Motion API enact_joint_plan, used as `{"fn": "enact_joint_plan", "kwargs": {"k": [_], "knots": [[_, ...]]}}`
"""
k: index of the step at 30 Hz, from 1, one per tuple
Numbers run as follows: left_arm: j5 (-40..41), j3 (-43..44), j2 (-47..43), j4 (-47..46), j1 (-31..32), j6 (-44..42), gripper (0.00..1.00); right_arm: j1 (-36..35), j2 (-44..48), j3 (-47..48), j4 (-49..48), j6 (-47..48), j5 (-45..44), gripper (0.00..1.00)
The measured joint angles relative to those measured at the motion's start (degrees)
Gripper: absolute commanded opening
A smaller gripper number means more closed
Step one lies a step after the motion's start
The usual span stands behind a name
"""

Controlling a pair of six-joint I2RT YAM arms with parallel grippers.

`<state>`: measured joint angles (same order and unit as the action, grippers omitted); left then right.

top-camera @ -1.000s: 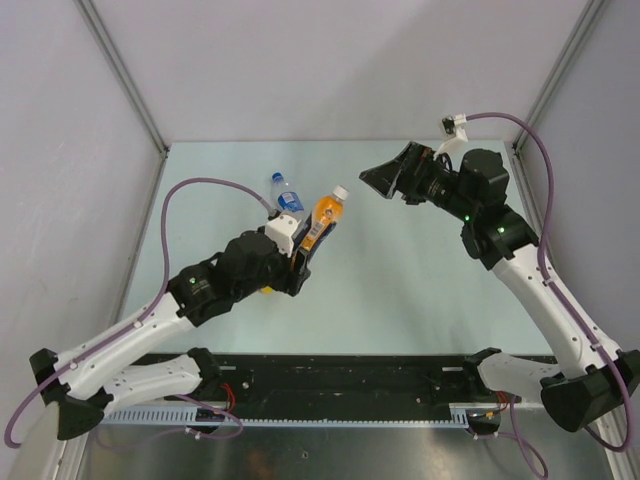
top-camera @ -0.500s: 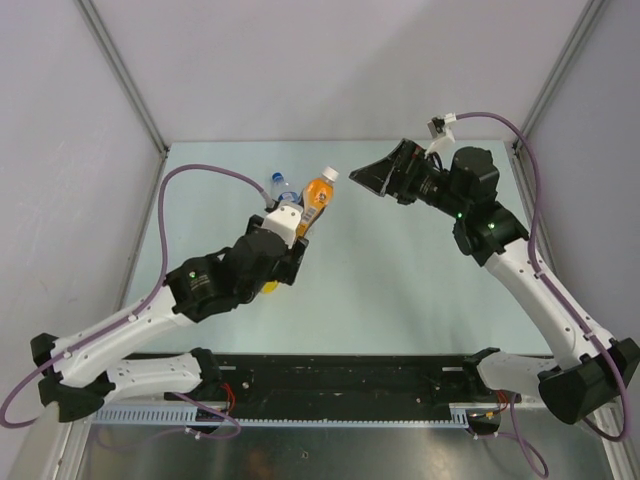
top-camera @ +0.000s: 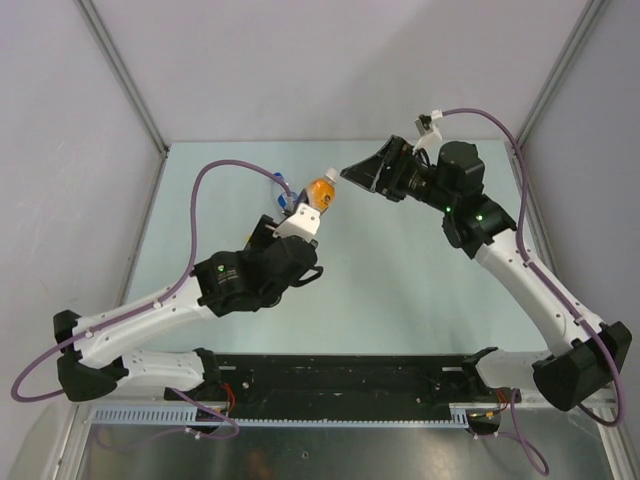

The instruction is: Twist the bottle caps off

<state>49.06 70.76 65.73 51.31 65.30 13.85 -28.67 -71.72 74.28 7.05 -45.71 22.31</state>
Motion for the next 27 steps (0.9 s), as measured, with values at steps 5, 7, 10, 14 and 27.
{"fn": "enact_joint_plan", "kwargs": {"k": [5, 7, 10, 14, 27], "knots": [[2.0, 0.5, 1.0, 1.7, 1.0, 0.8, 0.04, -0.9, -2.7, 1.3, 0.1, -0.7, -0.3, 0.75], [2.3, 0.7, 1.4, 2.1, 1.3, 1.0, 0.05, -1.5, -3.9, 1.9, 0.2, -0.9, -0.4, 0.74], [2.4, 0.7, 1.6, 2.3, 1.5, 1.2, 0.05, -2.3, -5.0, 2.7, 0.3, -1.0, -0.7, 0.72], [2.4, 0.7, 1.7, 2.7, 1.7, 1.2, 0.05, -3.0, -5.7, 3.7, 0.1, -1.3, -1.2, 0.69], [2.0, 0.7, 1.7, 2.9, 2.1, 1.4, 0.07, -3.8, -8.0, 4.8, -0.3, -2.6, -2.4, 0.63]]}}
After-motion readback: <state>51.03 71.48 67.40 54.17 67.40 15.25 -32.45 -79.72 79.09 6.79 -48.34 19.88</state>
